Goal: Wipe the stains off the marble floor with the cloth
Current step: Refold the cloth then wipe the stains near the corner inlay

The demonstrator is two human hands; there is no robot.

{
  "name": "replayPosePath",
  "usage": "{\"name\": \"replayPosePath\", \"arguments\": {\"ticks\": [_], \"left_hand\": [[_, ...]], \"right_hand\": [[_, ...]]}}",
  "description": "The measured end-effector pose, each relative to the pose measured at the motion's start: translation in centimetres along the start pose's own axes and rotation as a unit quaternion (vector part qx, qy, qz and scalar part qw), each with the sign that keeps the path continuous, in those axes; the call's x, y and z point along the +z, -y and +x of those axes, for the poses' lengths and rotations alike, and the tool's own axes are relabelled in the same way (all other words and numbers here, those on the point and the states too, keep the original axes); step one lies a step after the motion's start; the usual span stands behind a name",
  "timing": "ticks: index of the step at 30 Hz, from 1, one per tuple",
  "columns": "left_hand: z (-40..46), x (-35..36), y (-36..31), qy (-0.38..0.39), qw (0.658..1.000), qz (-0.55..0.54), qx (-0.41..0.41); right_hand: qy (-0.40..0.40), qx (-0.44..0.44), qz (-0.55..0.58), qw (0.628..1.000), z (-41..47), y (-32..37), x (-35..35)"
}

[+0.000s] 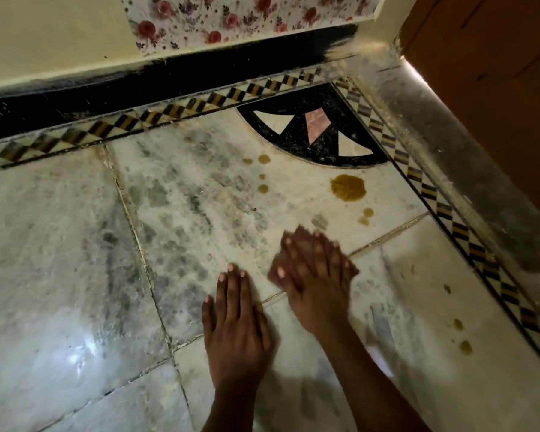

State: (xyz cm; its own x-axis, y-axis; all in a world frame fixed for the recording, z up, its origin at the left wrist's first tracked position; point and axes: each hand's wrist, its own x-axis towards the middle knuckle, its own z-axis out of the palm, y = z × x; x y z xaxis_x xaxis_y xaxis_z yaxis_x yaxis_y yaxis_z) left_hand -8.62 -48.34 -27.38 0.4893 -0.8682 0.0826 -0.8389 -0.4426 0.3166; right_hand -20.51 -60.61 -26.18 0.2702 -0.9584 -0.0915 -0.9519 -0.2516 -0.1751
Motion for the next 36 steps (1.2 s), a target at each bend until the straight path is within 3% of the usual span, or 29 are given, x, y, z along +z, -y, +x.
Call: {"name": "replayPosePath", "arguments": {"ticks": [3,7,9,12,15,16,19,22,25,29,32,36], "left_hand": [[0.2,-0.4,0.1,0.009,1.0,-0.003,-0.009],[0.2,-0.3,-0.2,0.019,1.0,-0.005,-0.004],[0.2,-0.1,0.1,0.02,1.0,-0.006,-0.001],[0.0,-0.1,0.1,0.012,1.0,-0.007,-0.001],[0.2,-0.1,0.1,0.01,1.0,-0.006,-0.004],[0.1,0.0,0.1,0.012,1.0,-0.005,-0.004],[0.2,0.0,0.1,0.011,1.0,0.0,-0.004],[0.2,-0.1,-0.1,0.007,1.0,0.0,-0.001],[0.2,-0.3,0.0,0.0,1.0,-0.008,0.006],[0.3,-0.3,0.7,0.001,0.999,-0.033,0.015],[0.3,-0.7,2.1,0.0,0.995,-0.08,0.063],[4.2,-2.2,5.3,-0.014,0.992,-0.064,0.103]], "right_hand": [[0.032,0.014,-0.01,0.999,-4.8,-3.2,-0.4],[0.007,0.218,0.032,0.975,-1.3,-2.5,0.1],[0.038,0.275,0.081,0.957,2.8,-0.3,0.1],[0.06,0.17,0.065,0.982,5.6,1.9,-0.1],[0.022,-0.006,0.01,1.0,1.7,1.0,-0.2],[0.032,-0.026,-0.001,0.999,0.1,-0.3,-0.3],[0.099,0.109,0.047,0.988,-0.2,-3.2,-1.5],[0.071,0.25,0.089,0.961,4.2,-1.2,-1.2],[0.075,0.165,0.085,0.98,5.9,1.8,-1.0],[0.036,0.002,0.025,0.999,-0.4,-0.1,-0.4],[0.029,0.068,0.044,0.996,-4.0,-2.4,-0.2],[-0.004,0.183,0.077,0.98,-0.4,0.0,0.4]]}}
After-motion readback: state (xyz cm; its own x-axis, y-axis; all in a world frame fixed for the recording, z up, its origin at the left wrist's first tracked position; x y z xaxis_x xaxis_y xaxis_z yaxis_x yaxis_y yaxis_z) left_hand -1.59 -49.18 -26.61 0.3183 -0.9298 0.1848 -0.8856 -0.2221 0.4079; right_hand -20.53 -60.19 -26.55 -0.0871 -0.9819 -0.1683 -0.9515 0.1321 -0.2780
